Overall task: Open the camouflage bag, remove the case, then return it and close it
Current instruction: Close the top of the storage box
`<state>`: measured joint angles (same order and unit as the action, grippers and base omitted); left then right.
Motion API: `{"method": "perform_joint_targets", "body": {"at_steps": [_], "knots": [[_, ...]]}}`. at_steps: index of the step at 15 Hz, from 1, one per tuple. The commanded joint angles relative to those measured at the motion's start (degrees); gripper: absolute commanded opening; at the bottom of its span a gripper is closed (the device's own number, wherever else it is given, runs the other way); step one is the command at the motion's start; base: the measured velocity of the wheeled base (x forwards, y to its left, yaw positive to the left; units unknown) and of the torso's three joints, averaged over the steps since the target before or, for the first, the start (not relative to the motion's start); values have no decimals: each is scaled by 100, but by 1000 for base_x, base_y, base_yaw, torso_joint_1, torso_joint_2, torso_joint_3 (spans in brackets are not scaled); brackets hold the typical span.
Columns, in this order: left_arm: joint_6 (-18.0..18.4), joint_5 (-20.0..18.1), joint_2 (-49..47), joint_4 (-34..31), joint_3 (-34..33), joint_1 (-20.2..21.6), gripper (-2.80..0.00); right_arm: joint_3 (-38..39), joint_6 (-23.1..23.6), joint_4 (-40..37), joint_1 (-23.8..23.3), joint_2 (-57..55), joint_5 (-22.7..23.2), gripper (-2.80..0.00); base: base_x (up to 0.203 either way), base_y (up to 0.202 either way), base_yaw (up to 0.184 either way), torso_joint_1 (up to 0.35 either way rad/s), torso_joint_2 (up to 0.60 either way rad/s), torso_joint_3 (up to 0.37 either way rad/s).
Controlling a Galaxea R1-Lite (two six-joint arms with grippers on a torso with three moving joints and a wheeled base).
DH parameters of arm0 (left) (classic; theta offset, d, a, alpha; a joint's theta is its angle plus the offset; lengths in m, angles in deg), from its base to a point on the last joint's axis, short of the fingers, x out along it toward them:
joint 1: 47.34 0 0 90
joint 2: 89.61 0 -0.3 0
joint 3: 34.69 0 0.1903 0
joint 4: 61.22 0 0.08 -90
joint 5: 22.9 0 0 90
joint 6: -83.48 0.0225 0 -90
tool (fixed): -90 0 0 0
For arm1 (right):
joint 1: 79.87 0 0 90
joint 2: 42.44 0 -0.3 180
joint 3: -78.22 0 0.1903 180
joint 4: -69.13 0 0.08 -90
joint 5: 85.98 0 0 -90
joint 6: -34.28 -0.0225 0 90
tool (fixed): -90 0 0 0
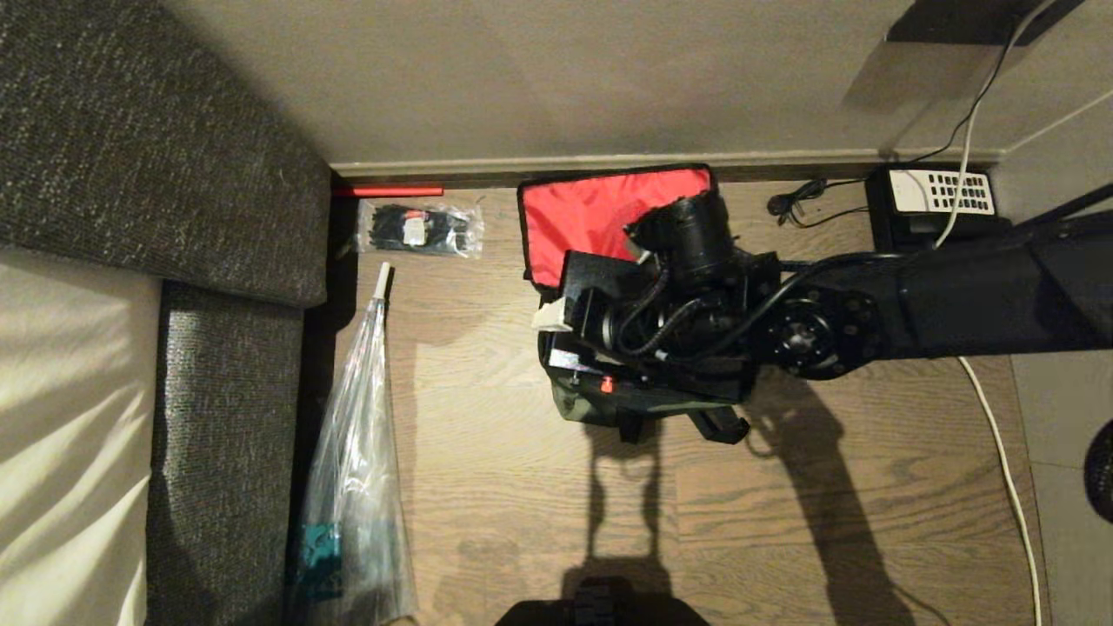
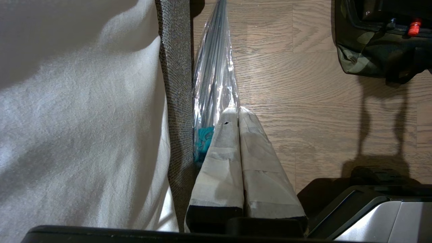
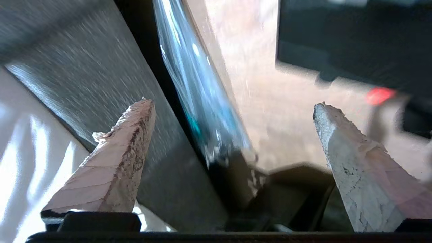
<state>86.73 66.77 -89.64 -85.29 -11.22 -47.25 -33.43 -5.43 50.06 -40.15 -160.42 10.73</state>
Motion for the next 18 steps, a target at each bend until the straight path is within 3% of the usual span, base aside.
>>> {"method": "perform_joint_targets", "body": {"at_steps": [1,4,7,11,15,18], "knots": [[1,-2,13,0,-1,5,-280,-279,-59,-17,231,-357,12,0,0,0,0,0,0,0],[7,-2,19,0,-1,1,-280,-522,372,95,246,-527,484,0,0,0,0,0,0,0],[1,-2,13,0,-1,-1,-280,-579,390,527,247,-969,506,0,0,0,0,0,0,0],[1,-2,12,0,-1,-1,-280,-873,335,1642,247,-1527,104,0,0,0,0,0,0,0],[1,-2,20,0,-1,-1,-280,-1639,383,1843,247,-1986,-627,0,0,0,0,0,0,0],[1,-2,20,0,-1,-1,-280,-1695,479,1898,247,-2133,-937,0,0,0,0,0,0,0]]}}
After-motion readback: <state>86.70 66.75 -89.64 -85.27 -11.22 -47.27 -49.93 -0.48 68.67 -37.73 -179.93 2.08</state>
